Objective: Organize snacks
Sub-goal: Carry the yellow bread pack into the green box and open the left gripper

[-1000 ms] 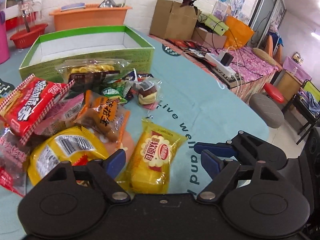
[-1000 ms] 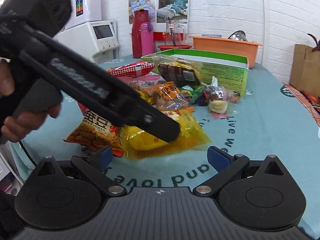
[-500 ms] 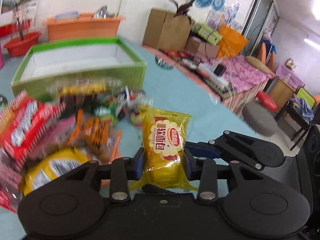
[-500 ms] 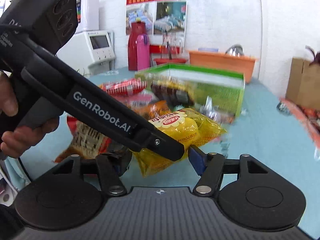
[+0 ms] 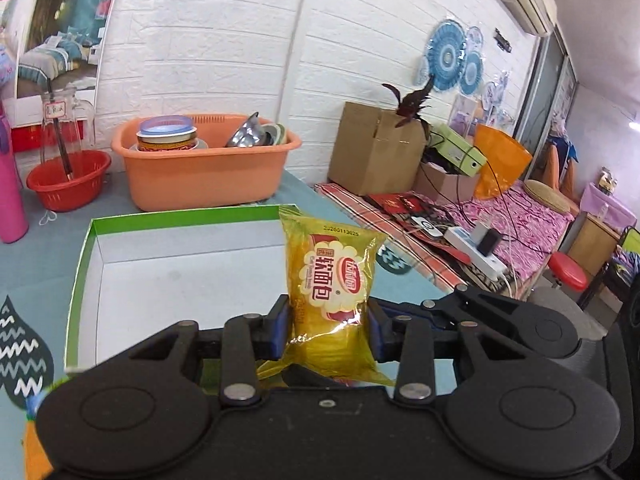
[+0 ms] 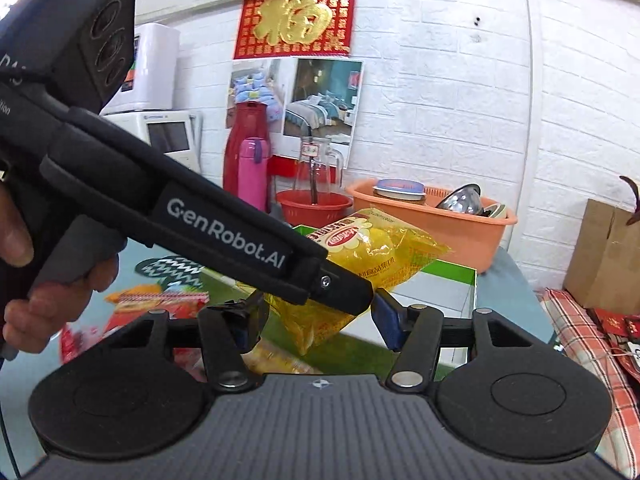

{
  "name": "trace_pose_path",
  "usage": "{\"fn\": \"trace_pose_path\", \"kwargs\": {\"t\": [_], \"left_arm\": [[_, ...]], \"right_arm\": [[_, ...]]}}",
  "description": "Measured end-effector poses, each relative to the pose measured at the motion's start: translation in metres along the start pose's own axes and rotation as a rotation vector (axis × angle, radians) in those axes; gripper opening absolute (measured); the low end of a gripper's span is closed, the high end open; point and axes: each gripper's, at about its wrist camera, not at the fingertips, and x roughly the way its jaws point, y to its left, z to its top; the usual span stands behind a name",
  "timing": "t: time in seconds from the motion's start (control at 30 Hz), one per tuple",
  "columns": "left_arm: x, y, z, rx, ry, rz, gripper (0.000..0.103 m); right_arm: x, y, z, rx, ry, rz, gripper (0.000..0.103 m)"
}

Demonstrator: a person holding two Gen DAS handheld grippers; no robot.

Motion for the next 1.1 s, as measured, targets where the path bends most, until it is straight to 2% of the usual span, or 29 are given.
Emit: {"fn": "trace_pose_path", "kwargs": {"t": [0.13,0.37,0.63,0.77,0.83,0.87,0.9,1.1], "left_arm": [[0.023,0.019,0.013,-0.028,0.028,-0.011,0.043],[0.053,0.039,0.018,-0.044,0.078,-0.011,0.043],[0.072,0.049,0.018,-0.043,0.114,-0.009,0.044],[0.077,0.049,0.017,-0.033,0.121,0.004,0.048],[0.078,0.048,0.017,-0.023,0.120,0.023,0.056],[0.078,0.047,0.016,-0.018,0.118,0.033,0.077],[0.077,0.047,0.016,-0.016,0.112,0.042,0.103],[0.063,0.053,0.017,-0.067,0.024,0.120,0.103]], "right_arm": [[0.022,-0.012,0.003,0.017,0.016,-0.019,0.091],[0.052,-0.025,-0.002,0.058,0.074,-0.020,0.091],[0.070,-0.033,-0.009,0.090,0.115,-0.019,0.091],[0.075,-0.034,-0.011,0.091,0.125,-0.021,0.092],[0.075,-0.033,-0.012,0.088,0.125,-0.022,0.094],[0.074,-0.033,-0.012,0.086,0.122,-0.025,0.099],[0.073,-0.032,-0.012,0.081,0.112,-0.030,0.103],[0.066,-0.027,-0.011,0.007,0.077,-0.082,0.103]]}}
